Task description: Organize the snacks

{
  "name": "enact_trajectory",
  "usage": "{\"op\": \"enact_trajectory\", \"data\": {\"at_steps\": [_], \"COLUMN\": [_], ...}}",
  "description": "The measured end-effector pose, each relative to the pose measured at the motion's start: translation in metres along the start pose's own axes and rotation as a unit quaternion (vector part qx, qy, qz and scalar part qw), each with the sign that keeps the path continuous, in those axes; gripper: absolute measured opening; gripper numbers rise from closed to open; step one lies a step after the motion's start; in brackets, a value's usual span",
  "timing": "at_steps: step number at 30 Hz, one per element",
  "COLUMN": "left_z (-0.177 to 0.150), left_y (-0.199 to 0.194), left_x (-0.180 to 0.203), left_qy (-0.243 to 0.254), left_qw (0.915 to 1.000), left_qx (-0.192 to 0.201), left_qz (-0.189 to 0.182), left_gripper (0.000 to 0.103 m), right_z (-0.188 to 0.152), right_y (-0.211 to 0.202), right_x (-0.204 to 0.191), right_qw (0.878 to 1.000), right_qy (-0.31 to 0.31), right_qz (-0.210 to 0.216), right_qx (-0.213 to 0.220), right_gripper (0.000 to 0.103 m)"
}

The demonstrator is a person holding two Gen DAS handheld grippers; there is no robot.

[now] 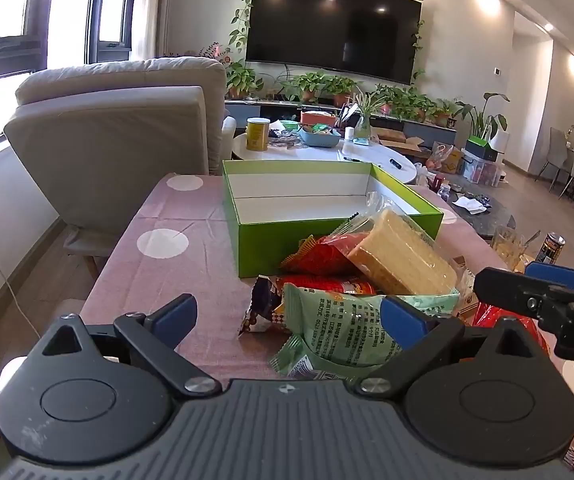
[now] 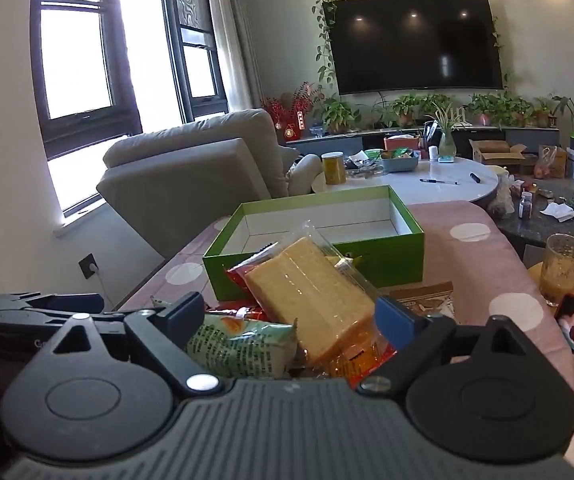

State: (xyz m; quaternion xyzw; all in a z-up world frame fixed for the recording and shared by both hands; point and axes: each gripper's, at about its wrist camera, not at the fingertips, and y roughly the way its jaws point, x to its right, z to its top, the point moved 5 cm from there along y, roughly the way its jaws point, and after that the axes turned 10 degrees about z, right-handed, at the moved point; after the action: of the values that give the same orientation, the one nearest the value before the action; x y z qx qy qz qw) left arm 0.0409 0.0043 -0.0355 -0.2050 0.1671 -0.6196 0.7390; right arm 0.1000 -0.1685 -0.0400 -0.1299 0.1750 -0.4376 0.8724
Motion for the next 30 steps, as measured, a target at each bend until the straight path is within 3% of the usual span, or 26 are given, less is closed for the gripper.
{"op": "enact_trajectory", "data": {"at_steps": [30], "left_z": [0.0], "left_y": [-0.001], "left_x": [0.0011], "left_qy": [0.007], "left_qw": [1.0], "left_qx": [0.001], "left_qz": [-0.006], "left_gripper": [0.096], "right_z": [-0.0038], "right_y": [0.0035], "right_x": [-0.0002], "right_qw": [1.0], "right_qy": [0.021], "right_qz": [-0.002], "right_qx": [-0.014], "right_gripper": [0.092]}}
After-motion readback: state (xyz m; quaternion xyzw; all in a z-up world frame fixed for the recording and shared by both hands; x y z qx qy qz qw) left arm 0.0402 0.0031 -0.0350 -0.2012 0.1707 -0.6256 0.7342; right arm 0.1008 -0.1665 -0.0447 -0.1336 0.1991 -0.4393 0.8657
